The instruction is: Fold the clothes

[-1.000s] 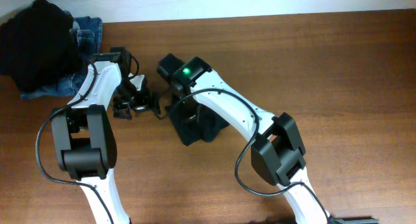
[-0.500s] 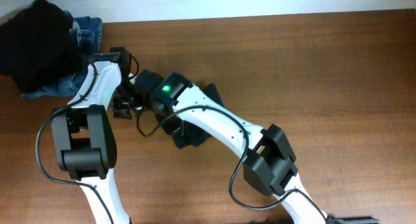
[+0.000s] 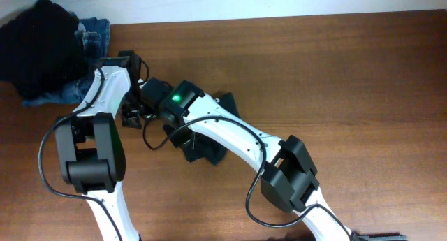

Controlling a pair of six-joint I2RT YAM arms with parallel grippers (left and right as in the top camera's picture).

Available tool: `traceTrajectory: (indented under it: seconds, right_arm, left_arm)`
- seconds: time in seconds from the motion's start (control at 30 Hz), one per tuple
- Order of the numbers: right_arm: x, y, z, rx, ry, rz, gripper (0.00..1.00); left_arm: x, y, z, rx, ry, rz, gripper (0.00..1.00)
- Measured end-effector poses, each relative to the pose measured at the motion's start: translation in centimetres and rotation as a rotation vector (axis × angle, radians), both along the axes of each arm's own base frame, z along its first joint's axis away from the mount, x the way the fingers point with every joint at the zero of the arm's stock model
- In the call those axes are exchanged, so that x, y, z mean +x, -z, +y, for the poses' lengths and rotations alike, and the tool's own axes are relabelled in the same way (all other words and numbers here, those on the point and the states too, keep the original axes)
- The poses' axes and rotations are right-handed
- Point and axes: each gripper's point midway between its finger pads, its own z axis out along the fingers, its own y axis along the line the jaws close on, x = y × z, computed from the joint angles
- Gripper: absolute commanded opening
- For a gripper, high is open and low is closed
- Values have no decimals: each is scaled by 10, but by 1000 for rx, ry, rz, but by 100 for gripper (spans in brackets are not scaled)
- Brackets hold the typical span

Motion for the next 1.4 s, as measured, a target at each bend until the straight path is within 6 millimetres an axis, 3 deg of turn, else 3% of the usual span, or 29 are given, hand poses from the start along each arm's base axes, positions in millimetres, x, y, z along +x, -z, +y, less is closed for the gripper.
traceTrajectory:
  seconds: [0.2,0.33,0.43,0.57,0.83,1.03,1.17,1.27,1.4]
  right_arm:
    - [-6,3,6,34,-2,35,23]
    - [-6,3,9,47,-2,40,15]
    - [-4,3,7,43,5,37,16]
    - [2,4,-8,1,35,34,34]
    - [34,4,-53,-7,106,76,34]
    - [31,17,-47,21,61,100,33]
    - [18,37,-35,27,18,111,15]
    - [6,48,-29,36,-1,147,10]
    - [0,49,-19,89,-8,182,4]
  left_arm:
    - [0,0,1,5,1,0,99]
    - [0,0,1,7,1,0,99]
    - [0,0,1,7,1,0,99]
    - [0,0,1,8,1,0,99]
    - [0,0,2,11,1,0,99]
    - [0,0,2,11,1,0,99]
    - [0,0,2,11,1,0,99]
    - [0,0,2,11,1,0,99]
    - [0,0,2,11,1,0,99]
